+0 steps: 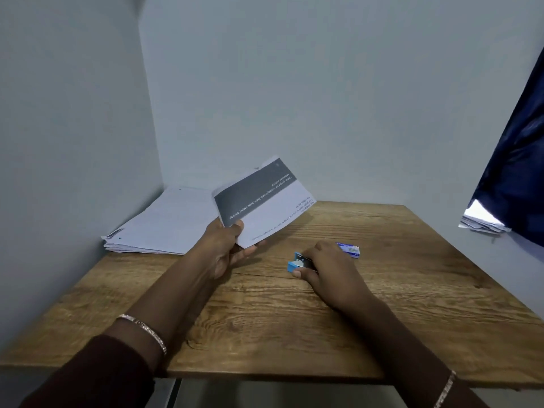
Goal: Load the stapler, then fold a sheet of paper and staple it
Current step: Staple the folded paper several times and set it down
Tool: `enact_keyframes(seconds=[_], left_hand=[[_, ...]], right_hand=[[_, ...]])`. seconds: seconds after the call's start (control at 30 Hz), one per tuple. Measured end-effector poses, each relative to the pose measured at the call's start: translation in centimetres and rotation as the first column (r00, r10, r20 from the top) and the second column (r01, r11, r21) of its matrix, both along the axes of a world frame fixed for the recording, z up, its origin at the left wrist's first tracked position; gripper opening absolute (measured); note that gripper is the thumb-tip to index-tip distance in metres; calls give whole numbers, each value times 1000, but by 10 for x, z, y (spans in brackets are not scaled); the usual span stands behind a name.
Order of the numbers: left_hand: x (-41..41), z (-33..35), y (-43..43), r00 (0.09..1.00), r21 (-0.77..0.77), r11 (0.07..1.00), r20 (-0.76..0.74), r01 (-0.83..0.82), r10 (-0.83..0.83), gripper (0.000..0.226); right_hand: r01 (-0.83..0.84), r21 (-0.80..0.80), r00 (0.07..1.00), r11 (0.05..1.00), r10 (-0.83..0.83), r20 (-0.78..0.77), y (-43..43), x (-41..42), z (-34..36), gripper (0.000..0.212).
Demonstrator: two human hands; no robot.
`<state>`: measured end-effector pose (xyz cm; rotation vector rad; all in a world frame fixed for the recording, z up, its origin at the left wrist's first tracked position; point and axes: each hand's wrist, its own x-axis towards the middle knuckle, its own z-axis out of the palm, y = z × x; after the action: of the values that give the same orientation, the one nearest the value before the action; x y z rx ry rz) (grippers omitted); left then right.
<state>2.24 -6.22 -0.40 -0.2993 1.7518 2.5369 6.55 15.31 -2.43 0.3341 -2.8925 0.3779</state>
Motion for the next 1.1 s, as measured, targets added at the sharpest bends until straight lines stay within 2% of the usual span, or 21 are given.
enact_keyframes(seconds=[0.13,0.2,0.27,0.3,0.37,0.43,0.53,0.67,0.8,0.9,1.1], left_hand=[[-16,1,10,998,21,999,-30,50,-49,27],[-20,-4,13,998,63,996,-35,63,-61,27],[-25,-10,14,999,149,988,-26,47,-43,26],[-27,-12,14,999,183,982,-30,35,-30,25],[-29,-16,12,999,210,977,-48,25,-15,25],[-30,-20,12,998,214,975,-57,51,-40,29],[-30,-23,14,993,210,972,-65,105,-94,30],[-29,-25,20,987,244,961,-125,133,-105,36],[-23,-28,28,961,221,951,-221,214,-165,66],[-17,-28,33,939,201,942,-273,267,-208,57],[-9,-25,39,904,106,932,-303,347,-303,41]], right_hand=[[-30,-56,1000,998,30,-2,3,-8,1,28],[-56,-177,998,983,56,-8,6,-15,7,17],[-55,-352,998,934,44,-40,10,-25,13,16],[-48,-499,999,865,36,-35,11,-29,16,17],[-24,-776,997,630,73,28,8,-33,16,21],[20,-881,988,473,128,91,7,-36,12,23],[84,-939,957,334,235,169,5,-38,10,26],[158,-968,937,193,281,209,6,-38,15,30],[117,-992,899,51,420,128,-1,-32,19,36],[83,-996,888,-23,454,64,-2,-29,21,47],[88,-990,904,-113,427,32,2,-31,19,42]])
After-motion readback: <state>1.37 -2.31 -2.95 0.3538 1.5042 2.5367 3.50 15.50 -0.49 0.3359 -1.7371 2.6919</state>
